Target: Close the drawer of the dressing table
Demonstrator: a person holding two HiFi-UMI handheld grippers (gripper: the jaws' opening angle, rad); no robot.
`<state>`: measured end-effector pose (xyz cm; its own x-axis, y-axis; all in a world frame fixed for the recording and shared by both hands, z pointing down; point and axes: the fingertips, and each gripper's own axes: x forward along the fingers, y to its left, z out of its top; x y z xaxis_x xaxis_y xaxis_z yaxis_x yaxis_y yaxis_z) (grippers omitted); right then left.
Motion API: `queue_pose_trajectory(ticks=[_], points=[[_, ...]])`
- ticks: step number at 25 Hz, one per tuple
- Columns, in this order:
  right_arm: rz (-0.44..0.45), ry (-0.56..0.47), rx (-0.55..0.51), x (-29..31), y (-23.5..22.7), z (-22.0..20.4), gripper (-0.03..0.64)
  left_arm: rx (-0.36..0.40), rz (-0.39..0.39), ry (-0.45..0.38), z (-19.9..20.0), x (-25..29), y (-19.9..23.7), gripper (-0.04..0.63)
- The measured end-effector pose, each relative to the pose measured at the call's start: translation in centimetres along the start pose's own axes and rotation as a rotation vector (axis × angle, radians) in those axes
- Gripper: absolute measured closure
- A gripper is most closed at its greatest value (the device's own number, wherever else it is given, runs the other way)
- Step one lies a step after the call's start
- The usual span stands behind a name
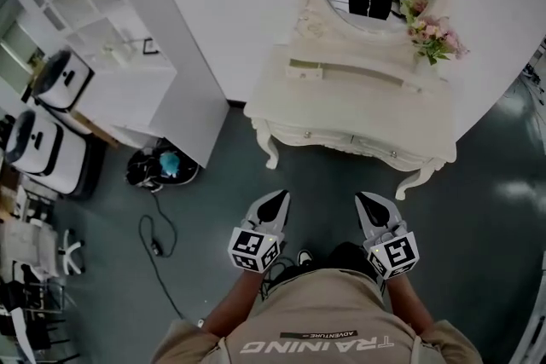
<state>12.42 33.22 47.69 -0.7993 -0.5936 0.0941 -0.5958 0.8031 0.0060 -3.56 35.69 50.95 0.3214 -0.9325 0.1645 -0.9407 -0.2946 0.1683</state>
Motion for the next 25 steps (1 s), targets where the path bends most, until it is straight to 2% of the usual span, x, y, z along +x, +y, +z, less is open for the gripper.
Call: queue_pose_trajectory(ticks=[5,10,13,18,21,25], points=[[-0.012,0.07,0.022,0.3,-1.0,-1.8,0.615,-0.036,-0.001,0.044,-1.2,1.0,0.9,0.577],[0.003,0.065,0.039,2.3,-4.0,-2.1,0.615,-0.081,0.027,0.058,-1.4,4.2,1.9,0.577],[0.018,0.061,0.052,3.8,-6.2,-1.8,0.615,-0.082,0.039,0.059,-0.2,6.7,2.1,0.577],[0.046,0.039,0.064,6.8,-11.2,-1.3,0.615,-0.041,0.045,0.051,2.4,11.7,2.3,0.577],[0.06,0.031,0.039,8.7,-13.7,-0.9,0.615,-0.024,0.047,0.031,4.0,14.1,2.4,0.577],[0.103,0.047,-0.037,11.1,-15.0,-0.8,0.615,-0.045,0.067,0.032,4.4,15.8,2.9,0.577]])
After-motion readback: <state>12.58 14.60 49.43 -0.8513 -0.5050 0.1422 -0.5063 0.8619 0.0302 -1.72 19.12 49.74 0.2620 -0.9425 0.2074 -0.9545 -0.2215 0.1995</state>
